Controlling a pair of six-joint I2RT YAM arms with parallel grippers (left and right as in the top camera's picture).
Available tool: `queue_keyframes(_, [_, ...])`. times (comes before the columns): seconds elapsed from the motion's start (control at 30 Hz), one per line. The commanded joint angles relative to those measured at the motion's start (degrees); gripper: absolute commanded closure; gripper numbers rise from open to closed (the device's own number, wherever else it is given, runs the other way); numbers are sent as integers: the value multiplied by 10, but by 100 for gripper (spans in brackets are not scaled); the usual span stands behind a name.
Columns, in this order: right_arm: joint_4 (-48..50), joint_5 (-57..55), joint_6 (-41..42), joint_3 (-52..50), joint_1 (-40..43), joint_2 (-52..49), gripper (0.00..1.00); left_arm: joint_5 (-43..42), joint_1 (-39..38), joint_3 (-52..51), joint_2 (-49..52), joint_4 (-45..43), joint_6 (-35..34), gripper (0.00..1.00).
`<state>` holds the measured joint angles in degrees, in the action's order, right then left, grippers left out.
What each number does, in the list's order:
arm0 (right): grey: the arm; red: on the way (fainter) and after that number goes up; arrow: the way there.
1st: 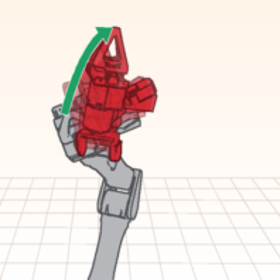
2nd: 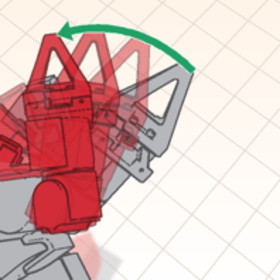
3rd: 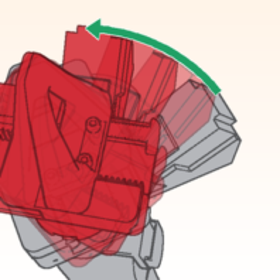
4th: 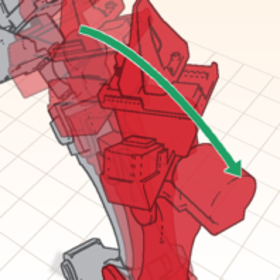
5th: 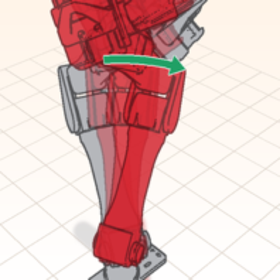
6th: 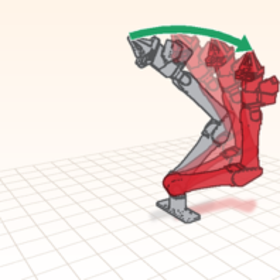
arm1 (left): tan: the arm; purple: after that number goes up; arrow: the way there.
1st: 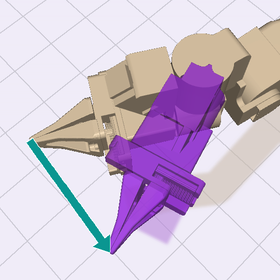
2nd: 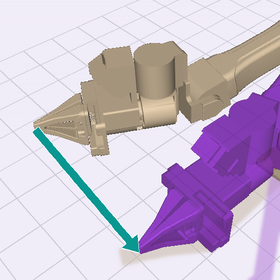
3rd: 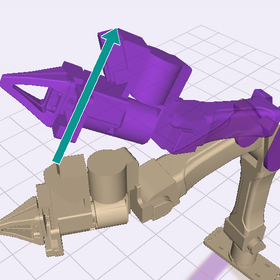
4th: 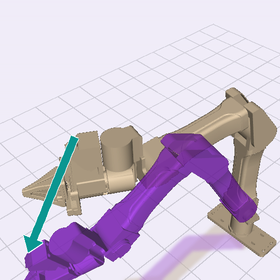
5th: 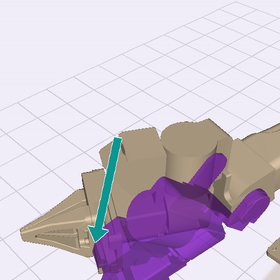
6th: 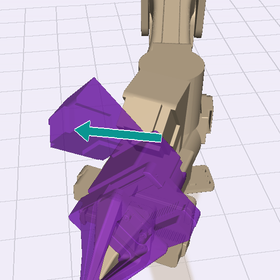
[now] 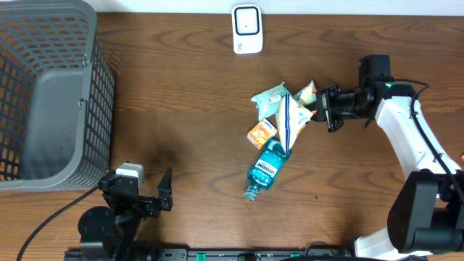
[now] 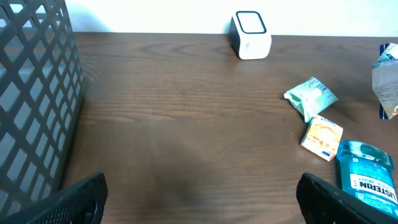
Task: Scan the item barcode
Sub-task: 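Carry the snack bag to the white scanner and hold it there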
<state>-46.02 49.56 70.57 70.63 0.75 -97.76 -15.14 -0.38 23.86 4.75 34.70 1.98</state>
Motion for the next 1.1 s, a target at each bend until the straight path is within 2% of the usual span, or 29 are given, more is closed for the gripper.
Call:
queue_keyframes(0.0, [19, -21, -77, 8, -3, 11, 99, -7, 3, 5, -2, 0, 8, 3])
queue_keyframes(0.2, [129, -29, -366, 8, -26, 11, 99, -7, 3, 5, -2, 0, 8, 3])
queue_keyframes(0.3, [166, -32, -461, 8, -57, 11, 99, -7, 3, 5, -2, 0, 8, 3])
queue_keyframes(0.5, [271, -94, -505, 8, -127, 11, 99, -7, 3, 5, -2, 0, 8, 3])
queue_keyframes(0.73, [399, -278, -526, 8, -212, 11, 99, -7, 3, 5, -2, 0, 8, 3])
queue_keyframes(0.83, [439, -347, -589, 8, -251, 11, 99, -7, 3, 5, -2, 0, 8, 3])
queue_keyframes(0.93, [480, -412, -694, 8, -289, 9, 99, -7, 3, 5, -2, 0, 8, 3])
queue_keyframes(1.07, [562, -579, -767, 8, -319, -10, 98, -7, 3, 5, -2, 0, 8, 3])
